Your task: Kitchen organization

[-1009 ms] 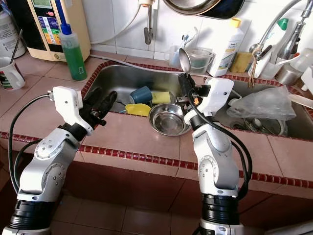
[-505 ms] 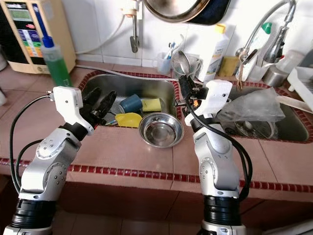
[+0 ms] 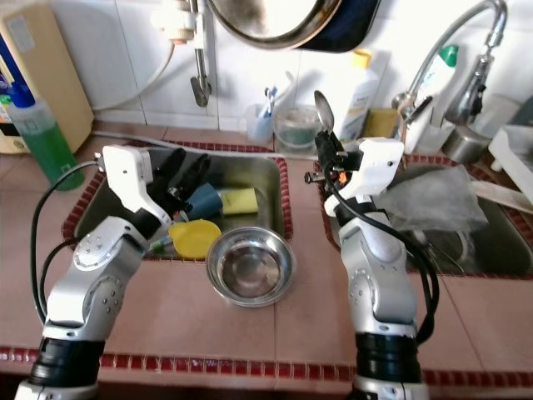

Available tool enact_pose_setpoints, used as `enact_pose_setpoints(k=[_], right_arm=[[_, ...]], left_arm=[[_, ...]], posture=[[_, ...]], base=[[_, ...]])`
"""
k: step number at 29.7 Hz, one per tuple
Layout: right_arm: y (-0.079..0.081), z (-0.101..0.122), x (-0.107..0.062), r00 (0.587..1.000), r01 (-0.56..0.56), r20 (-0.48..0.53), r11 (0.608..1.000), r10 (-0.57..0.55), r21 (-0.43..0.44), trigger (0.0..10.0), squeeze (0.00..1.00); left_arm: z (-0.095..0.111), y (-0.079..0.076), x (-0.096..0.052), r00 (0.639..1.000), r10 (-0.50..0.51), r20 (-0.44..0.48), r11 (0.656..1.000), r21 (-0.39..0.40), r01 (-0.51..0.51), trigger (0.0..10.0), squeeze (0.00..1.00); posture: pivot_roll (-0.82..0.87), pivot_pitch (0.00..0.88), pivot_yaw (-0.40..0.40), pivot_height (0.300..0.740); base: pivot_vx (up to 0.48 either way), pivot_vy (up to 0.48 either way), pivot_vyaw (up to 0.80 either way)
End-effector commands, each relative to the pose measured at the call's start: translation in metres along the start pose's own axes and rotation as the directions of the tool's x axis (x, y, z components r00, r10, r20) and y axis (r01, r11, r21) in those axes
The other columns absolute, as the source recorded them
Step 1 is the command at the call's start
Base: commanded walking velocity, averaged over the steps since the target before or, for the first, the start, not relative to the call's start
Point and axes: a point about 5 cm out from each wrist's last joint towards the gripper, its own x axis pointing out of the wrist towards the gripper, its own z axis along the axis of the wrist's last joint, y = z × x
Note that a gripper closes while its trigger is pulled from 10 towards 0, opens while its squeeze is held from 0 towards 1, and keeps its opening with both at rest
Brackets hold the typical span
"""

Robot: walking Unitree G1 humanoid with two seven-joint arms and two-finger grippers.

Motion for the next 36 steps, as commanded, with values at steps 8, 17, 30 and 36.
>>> enact_pose_setpoints(k=[8, 17, 30, 36], right_arm=[[-0.003, -0.001, 0.001, 1.000, 0.023, -0.019, 1.000, -0.023, -0.020, 10.0, 0.00], [-0.014, -0.009, 0.004, 0.992, 0.072, -0.097, 0.995, -0.078, -0.062, 10.0, 0.00], [-0.014, -0.015, 0.009, 0.989, 0.054, -0.136, 0.995, -0.066, -0.085, 10.0, 0.00], [-0.012, -0.017, 0.008, 0.988, 0.045, -0.141, 0.995, -0.057, -0.085, 10.0, 0.00]], left_arm=[[0.000, 0.001, 0.000, 1.000, 0.016, -0.013, 1.000, 0.024, -0.015, 10.0, 0.00], [-0.007, -0.003, 0.000, 0.999, 0.000, -0.055, 1.000, 0.030, 0.002, 10.0, 0.00], [-0.012, -0.007, -0.001, 0.996, -0.017, -0.087, 0.999, 0.027, 0.019, 10.0, 0.00], [-0.013, -0.008, -0.002, 0.995, -0.021, -0.098, 0.999, 0.028, 0.024, 10.0, 0.00]], posture=[[-0.01, 0.024, -0.034, 0.740], [-0.01, 0.021, -0.036, 0.740], [0.00, 0.016, -0.042, 0.740], [0.00, 0.017, -0.041, 0.740]], base=[[0.000, 0.000, 0.00], [0.000, 0.000, 0.00], [0.000, 0.151, 0.00], [0.000, 0.421, 0.00]])
